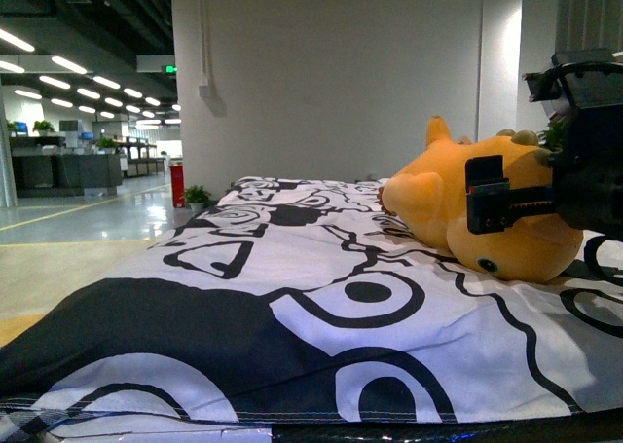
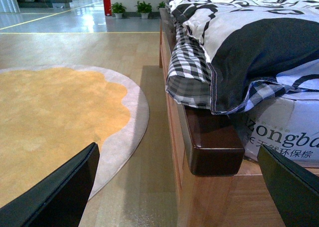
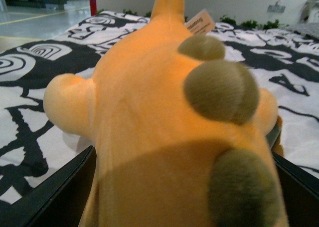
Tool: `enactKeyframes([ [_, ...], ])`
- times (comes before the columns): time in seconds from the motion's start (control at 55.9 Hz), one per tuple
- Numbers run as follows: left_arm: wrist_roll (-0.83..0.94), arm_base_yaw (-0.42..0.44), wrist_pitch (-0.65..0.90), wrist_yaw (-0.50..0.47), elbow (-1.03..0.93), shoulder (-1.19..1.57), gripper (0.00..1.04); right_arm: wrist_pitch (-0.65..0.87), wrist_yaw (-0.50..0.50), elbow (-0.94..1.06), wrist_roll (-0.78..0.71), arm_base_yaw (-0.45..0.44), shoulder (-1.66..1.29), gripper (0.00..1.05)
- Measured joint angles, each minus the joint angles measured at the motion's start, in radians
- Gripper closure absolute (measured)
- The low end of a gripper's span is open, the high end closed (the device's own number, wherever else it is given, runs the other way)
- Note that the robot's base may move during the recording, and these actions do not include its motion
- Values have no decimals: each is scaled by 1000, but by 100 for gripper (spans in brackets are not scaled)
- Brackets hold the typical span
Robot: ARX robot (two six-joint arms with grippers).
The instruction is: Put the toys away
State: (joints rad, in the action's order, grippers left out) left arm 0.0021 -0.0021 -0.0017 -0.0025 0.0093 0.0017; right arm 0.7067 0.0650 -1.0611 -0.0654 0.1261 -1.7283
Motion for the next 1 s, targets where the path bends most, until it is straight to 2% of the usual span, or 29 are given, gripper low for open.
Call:
enactKeyframes([
  [0.591, 0, 0, 0, 0, 0, 0, 6, 2, -26, 59, 155, -7, 61, 7],
  [1.002, 0, 0, 0, 0, 0, 0, 6, 23, -32, 83, 174, 19, 81, 7],
])
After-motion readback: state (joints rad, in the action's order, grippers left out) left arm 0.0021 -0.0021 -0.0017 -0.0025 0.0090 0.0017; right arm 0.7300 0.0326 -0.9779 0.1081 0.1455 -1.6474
